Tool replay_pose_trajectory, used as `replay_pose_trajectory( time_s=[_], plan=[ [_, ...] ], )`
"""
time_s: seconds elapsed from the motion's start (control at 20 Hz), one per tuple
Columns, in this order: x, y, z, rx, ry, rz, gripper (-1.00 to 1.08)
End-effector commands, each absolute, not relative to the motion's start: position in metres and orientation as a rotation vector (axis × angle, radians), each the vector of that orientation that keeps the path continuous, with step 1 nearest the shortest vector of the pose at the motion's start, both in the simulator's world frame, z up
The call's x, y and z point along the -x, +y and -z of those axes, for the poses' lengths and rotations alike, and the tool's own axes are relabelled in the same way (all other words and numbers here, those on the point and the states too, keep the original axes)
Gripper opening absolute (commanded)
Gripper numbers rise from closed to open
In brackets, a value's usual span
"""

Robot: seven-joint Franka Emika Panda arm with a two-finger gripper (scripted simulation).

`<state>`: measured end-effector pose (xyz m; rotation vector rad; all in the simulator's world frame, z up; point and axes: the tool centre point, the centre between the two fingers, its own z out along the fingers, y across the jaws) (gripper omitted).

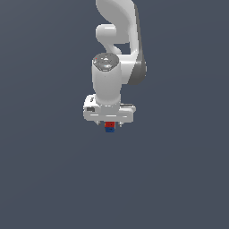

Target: Pick up the object and move it to a goal position.

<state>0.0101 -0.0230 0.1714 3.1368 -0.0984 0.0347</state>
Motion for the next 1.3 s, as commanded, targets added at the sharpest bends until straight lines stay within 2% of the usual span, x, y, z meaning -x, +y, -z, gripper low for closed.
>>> replay_pose_trajectory(
  time_s=[0.0, 0.4, 0.7, 1.25],
  plan=[
    [-0.010, -0.023, -0.171, -3.137, -0.098, -0.035, 1.00],
    [-0.017, -0.055, -0.186, -3.113, -0.111, -0.080, 1.00],
    [-0.015, -0.054, -0.183, -3.113, -0.110, -0.078, 1.00],
    [0.019, -0.041, -0.136, -3.127, -0.112, -0.044, 1.00]
  ],
)
